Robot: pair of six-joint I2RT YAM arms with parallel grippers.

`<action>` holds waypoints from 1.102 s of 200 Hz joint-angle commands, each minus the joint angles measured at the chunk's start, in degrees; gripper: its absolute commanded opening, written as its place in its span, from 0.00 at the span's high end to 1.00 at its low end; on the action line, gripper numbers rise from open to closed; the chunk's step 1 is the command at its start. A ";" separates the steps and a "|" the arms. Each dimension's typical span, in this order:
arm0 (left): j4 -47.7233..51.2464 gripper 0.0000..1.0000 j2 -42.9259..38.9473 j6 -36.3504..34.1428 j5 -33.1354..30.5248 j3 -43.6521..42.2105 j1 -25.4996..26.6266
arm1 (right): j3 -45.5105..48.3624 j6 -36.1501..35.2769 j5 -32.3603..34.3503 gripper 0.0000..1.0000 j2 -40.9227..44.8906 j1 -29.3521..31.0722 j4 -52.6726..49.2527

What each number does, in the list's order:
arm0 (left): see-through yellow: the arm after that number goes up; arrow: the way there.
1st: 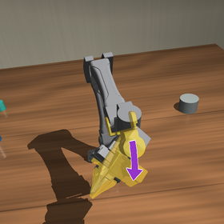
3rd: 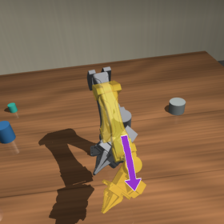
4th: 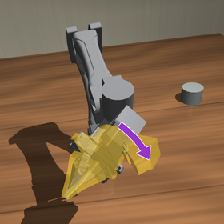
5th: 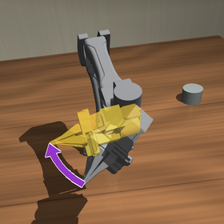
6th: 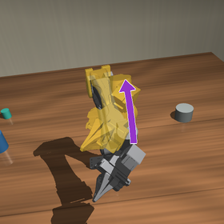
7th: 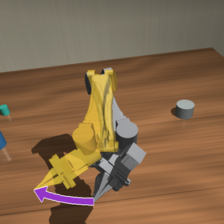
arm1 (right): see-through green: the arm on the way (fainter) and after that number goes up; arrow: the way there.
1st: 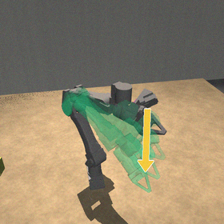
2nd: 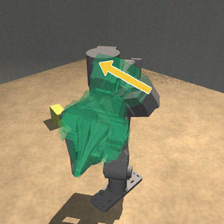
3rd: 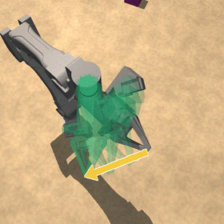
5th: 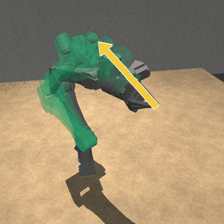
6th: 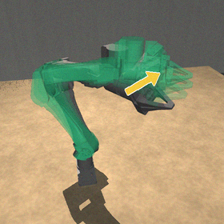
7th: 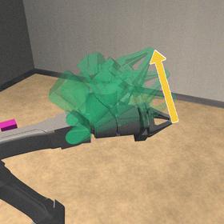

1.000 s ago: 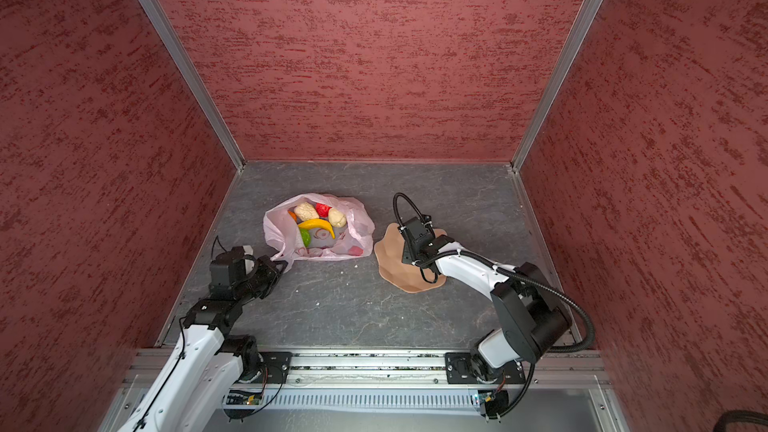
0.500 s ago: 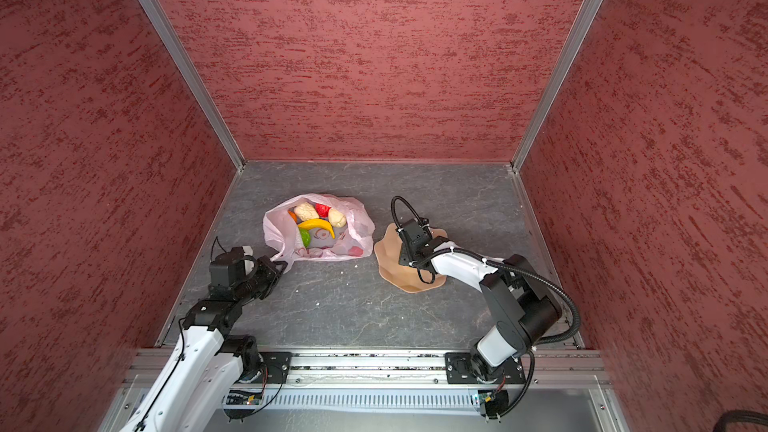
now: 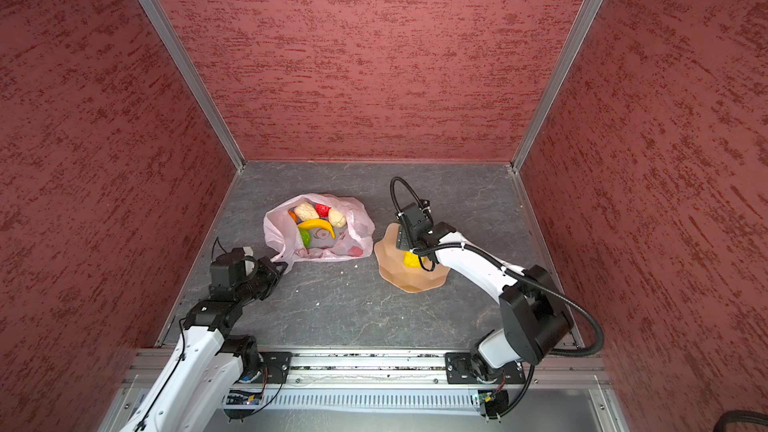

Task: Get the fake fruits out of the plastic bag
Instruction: 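Release the lemon and move the right gripper back into the bag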

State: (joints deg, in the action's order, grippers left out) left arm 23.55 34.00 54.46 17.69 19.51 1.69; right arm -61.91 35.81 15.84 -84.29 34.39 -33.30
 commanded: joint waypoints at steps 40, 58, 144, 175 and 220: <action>-0.43 0.93 -0.44 -0.36 -0.38 -0.87 0.35 | -22.25 -17.99 6.68 0.38 -0.32 8.95 3.43; -0.72 0.93 -0.18 -0.40 -0.29 -0.69 0.40 | -30.42 -23.12 6.15 0.38 -5.56 14.50 5.35; 0.40 0.94 -1.04 -0.66 -0.35 -1.08 0.35 | -53.89 -24.92 -10.23 0.44 -33.00 21.59 0.05; 0.53 0.94 -0.86 -0.69 -0.28 -1.23 0.34 | -55.82 -23.34 -12.53 0.45 -38.32 21.49 -1.59; 1.66 0.94 -1.87 -0.75 -0.12 -1.90 0.40 | -57.88 -20.45 -11.64 0.45 -43.55 19.45 -4.55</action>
State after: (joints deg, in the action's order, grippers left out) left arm 23.86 33.12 54.41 17.72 18.70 1.69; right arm -116.90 13.37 4.67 -126.96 55.55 -36.05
